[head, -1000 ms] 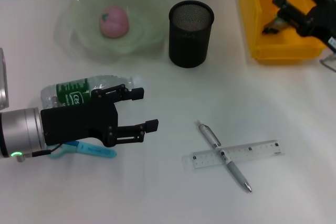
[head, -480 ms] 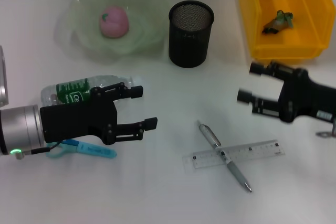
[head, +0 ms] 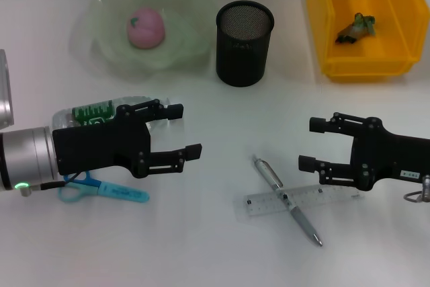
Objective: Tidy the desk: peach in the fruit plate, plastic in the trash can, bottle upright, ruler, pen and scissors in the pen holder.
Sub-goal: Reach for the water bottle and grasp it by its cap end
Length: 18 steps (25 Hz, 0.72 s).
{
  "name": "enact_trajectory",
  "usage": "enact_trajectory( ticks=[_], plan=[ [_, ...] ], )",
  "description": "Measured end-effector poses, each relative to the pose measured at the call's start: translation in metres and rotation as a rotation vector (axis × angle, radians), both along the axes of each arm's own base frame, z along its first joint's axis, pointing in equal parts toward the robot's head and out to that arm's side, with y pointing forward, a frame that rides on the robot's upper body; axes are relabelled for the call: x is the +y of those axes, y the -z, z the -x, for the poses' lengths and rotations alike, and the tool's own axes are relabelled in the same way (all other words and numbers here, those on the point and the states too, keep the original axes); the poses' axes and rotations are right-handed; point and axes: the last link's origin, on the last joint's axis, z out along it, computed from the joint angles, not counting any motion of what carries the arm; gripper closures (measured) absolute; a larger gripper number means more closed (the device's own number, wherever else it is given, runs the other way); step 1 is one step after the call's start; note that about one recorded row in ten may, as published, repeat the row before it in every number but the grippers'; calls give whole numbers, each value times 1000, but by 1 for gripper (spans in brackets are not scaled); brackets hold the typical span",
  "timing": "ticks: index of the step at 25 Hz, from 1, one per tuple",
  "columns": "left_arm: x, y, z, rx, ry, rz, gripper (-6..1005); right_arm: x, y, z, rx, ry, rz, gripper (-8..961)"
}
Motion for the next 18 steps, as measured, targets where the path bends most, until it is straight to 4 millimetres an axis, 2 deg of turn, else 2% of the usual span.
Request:
enact_trajectory(
  ticks=[4, 9, 18],
  plan=[
    [3, -1, -2, 0, 1, 0, 186, 0, -1, -1, -4, 2, -2, 181],
    [25, -5, -19, 33, -12, 17, 186, 1, 0, -3, -17, 11, -10, 181],
    [78, -16, -55, 423, -14, 30, 186, 3, -1, -4, -35, 9, -16, 181]
  ],
)
